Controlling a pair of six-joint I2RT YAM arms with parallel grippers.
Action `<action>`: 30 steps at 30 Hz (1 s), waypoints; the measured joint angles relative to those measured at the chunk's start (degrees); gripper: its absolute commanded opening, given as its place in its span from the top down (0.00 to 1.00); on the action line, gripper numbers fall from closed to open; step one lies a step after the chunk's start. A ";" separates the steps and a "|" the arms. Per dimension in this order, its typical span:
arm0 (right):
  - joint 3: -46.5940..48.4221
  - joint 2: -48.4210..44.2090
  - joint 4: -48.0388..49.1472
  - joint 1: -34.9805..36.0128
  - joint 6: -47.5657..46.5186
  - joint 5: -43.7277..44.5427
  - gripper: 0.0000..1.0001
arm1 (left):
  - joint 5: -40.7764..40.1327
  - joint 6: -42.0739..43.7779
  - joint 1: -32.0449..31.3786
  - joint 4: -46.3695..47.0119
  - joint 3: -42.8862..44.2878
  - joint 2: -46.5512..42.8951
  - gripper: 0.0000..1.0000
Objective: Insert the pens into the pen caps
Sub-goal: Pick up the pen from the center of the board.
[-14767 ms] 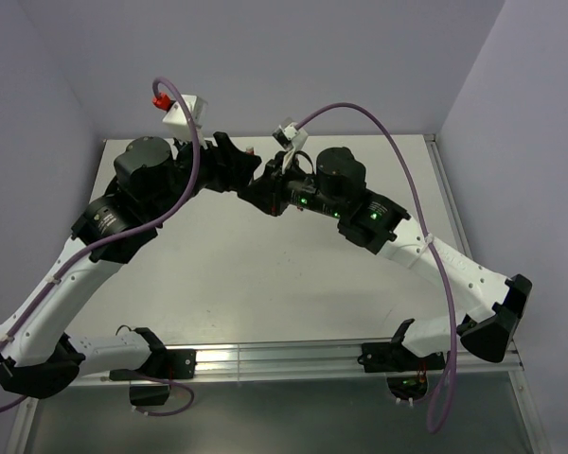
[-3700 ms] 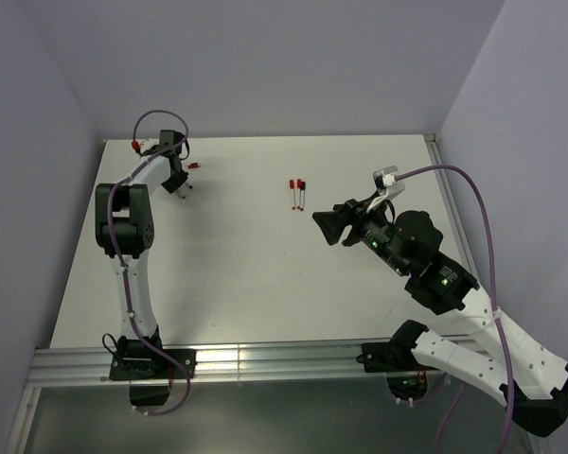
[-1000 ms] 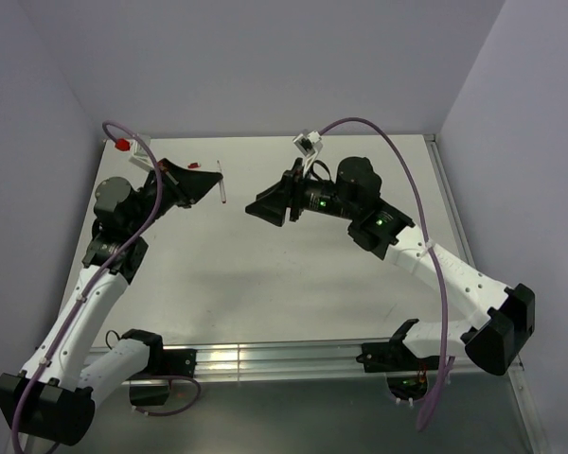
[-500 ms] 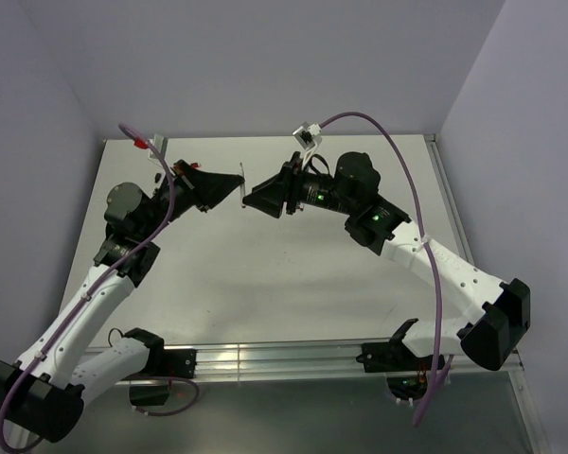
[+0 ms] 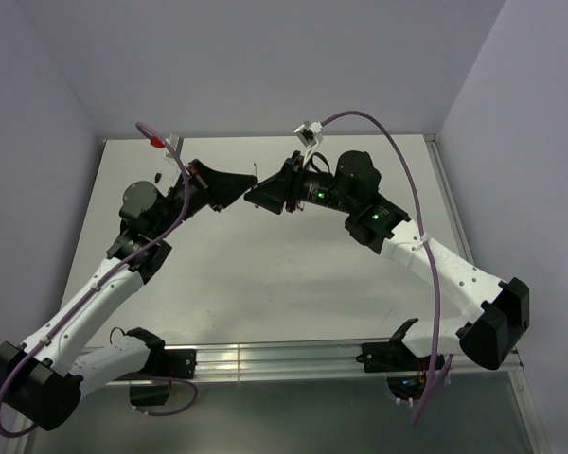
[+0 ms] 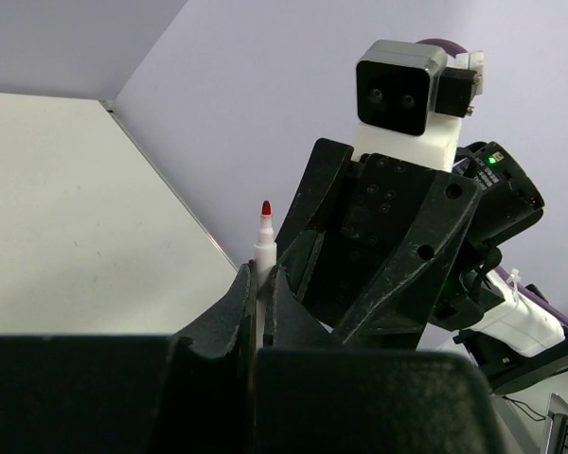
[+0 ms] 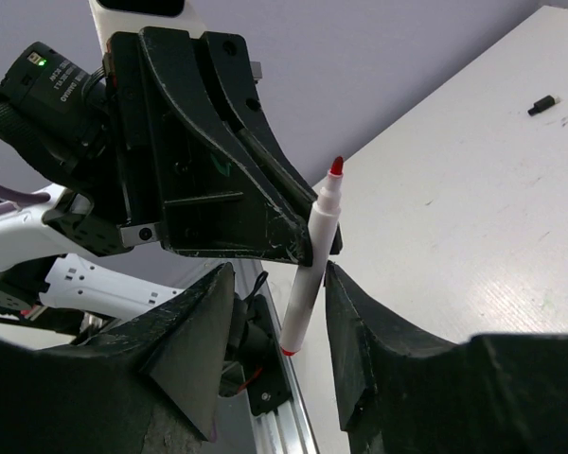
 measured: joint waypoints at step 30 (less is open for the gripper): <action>0.04 0.07 -0.57 -0.74 1.64 -1.27 0.92 | -2.32 2.32 -4.15 1.53 2.23 1.33 1.00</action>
